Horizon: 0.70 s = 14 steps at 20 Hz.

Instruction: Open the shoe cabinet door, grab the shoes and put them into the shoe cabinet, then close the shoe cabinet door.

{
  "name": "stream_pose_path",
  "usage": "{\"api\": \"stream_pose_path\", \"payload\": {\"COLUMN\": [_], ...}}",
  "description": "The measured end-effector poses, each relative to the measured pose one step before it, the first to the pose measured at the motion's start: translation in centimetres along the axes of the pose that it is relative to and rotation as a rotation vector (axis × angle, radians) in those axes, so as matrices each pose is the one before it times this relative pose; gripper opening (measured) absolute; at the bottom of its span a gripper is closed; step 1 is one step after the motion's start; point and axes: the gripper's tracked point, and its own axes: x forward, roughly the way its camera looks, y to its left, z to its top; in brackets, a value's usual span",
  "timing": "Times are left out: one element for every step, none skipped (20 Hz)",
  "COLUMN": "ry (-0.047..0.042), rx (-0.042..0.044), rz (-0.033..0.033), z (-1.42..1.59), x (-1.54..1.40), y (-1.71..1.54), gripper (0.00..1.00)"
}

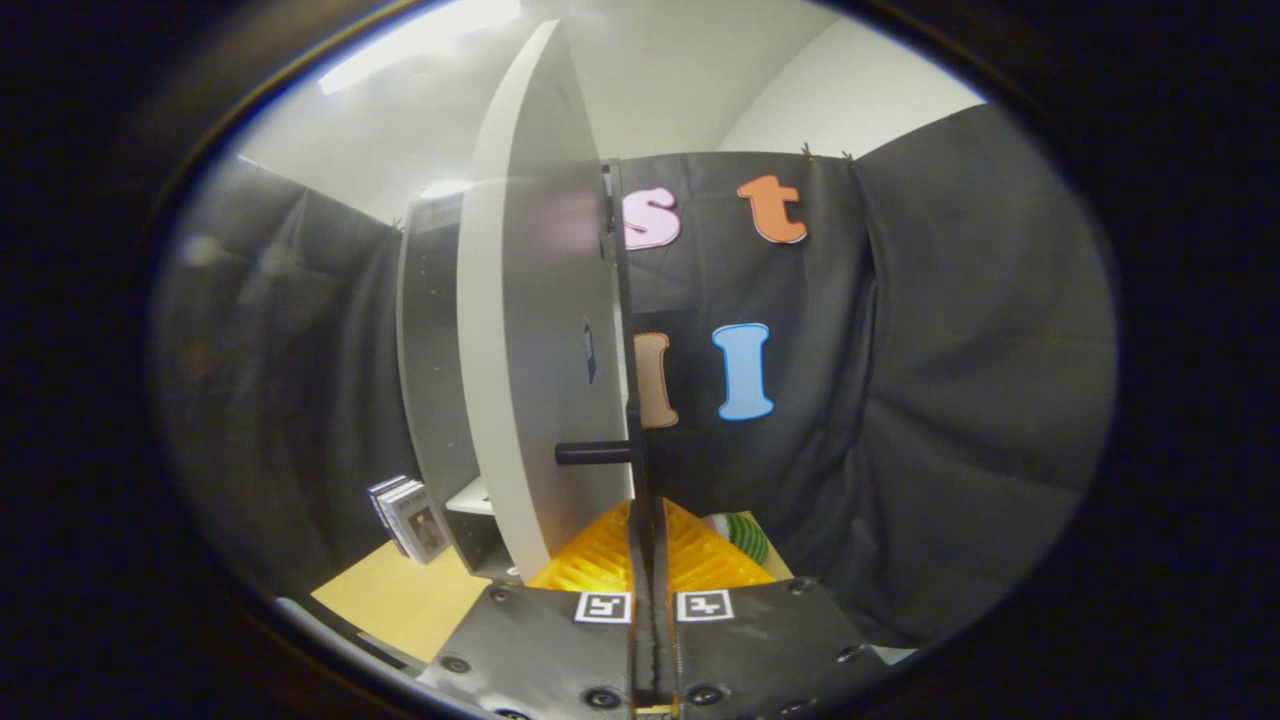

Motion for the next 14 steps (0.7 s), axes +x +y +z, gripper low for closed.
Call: {"api": "stream_pose_path", "payload": {"ry": [0.00263, -0.00051, -0.00131, 0.00187, 0.00100, 0.00151, -0.00346, -0.00378, -0.00412, -0.00168, -0.00209, -0.00551, -0.00315, -0.00380], "rx": [0.00071, -0.00607, -0.01155, -0.01049, -0.01314, -0.01083, -0.00620, 0.00198, -0.00116, 0.00048, 0.00350, 0.00835, 0.00410, -0.00442], "rz": [0.00864, 0.00590, 0.00675, 0.00976, 0.00835, 0.00595, 0.00375, 0.00408, -0.00483, -0.01016, -0.00940, -0.00619, -0.00830, -0.01284], "z": [-0.188, 0.097, 0.035, 0.105, -0.117, 0.001, 0.015, 0.128, -0.012, 0.066, -0.050, 0.281, 0.150, 0.118], "x": [0.248, 0.112, -0.010, 0.020, 0.025, -0.113, -0.223, -0.382, -0.537, -0.678, -0.818, -0.831, -0.722, -0.826], "y": [-0.274, -0.258, -0.196, -0.066, 0.006, -0.116, -0.159, -0.014, -0.079, -0.129, 0.086, 0.246, 0.341, 0.190], "gripper": [0.02, 0.02, 0.03, 0.02, 0.02, 0.03, 0.03, 0.03, 0.03, 0.04, 0.04, 0.04, 0.04, 0.04]}}
